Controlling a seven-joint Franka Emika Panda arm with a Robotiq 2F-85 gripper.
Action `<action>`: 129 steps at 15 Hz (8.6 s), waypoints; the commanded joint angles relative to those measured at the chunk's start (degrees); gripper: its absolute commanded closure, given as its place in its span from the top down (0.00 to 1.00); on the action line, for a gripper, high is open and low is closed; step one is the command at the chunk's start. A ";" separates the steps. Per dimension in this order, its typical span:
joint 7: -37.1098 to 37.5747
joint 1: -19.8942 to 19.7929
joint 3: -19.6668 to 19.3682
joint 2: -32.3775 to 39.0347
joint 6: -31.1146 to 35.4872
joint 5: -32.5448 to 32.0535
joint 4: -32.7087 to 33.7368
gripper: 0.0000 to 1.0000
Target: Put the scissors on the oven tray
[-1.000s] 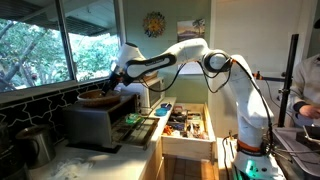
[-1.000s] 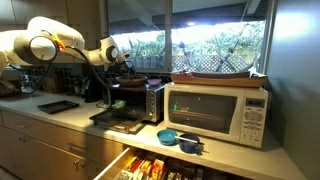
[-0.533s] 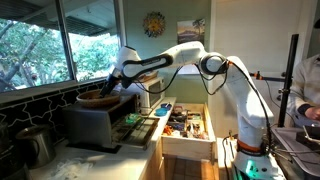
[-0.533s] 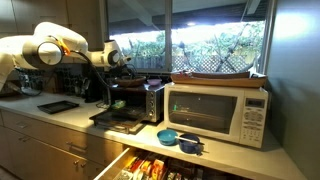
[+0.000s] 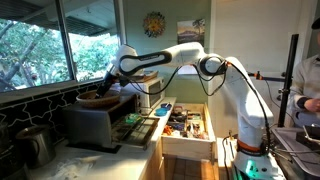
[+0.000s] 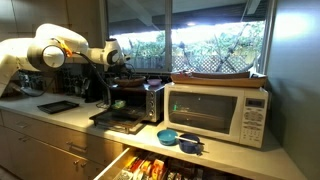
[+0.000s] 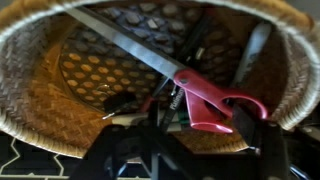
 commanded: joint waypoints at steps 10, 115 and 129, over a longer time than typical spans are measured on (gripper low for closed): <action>-3.39 -2.61 1.26 0.02 -9.39 3.95 1.11 1.00; 52.80 -1.70 -7.85 -25.33 8.33 -21.38 -45.90 0.05; 45.41 -1.32 -7.93 -26.31 7.48 -17.22 -44.40 0.75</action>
